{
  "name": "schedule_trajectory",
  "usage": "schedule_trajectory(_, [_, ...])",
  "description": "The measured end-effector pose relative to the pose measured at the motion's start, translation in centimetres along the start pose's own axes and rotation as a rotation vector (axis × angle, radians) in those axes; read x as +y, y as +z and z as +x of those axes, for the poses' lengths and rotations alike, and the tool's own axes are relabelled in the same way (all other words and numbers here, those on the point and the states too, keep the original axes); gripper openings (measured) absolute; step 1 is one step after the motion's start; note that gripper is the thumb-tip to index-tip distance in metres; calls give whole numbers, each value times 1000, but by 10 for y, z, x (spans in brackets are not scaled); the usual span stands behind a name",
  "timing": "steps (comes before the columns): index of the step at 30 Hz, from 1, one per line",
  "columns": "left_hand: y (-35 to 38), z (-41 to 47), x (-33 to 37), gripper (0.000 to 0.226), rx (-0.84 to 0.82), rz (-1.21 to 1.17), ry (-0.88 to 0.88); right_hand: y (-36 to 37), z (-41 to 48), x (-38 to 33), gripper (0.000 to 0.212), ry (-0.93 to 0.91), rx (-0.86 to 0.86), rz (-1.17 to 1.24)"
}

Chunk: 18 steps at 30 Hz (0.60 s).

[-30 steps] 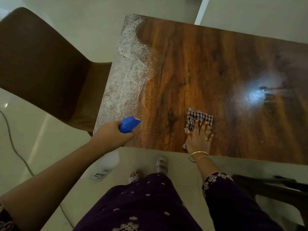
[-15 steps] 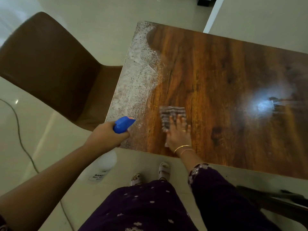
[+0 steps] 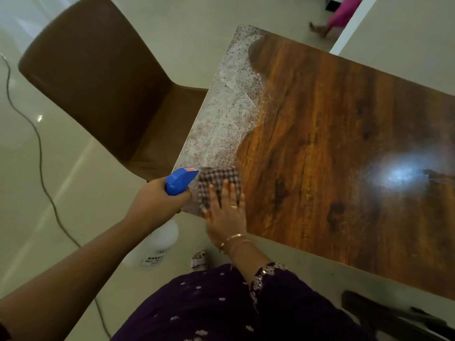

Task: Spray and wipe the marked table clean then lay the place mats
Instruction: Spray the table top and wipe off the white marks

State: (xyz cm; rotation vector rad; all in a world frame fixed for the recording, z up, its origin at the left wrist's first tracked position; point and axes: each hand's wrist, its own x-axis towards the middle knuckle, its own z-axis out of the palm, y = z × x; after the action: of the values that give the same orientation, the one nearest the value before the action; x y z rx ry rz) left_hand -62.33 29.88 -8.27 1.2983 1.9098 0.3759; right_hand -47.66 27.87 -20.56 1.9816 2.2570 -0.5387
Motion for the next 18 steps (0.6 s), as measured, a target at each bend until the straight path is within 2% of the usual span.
schedule_trajectory(2, [-2,1,0,22,4,8,-9,-5,21,-6,59,-174,-23,-56])
schedule_trajectory(4, [-4,2,1,22,5,30,-8,-13,46,10,60,-262,-38,-111])
schedule_trajectory(6, [-6,4,1,22,5,43,2,-26,66,35,60,-174,-28,-113])
schedule_trajectory(8, [-6,5,3,22,0,31,5,-37,73,62,60,6,-29,-41])
schedule_trajectory(11, [-4,6,4,23,-14,19,2,-39,55,90,60,167,-22,1])
schedule_trajectory(14, [-2,7,4,24,-14,16,-21,-24,22,80,61,151,-18,-35])
schedule_trajectory(18, [-2,7,6,23,-35,-1,-31,-6,-4,36,59,-2,-41,-44])
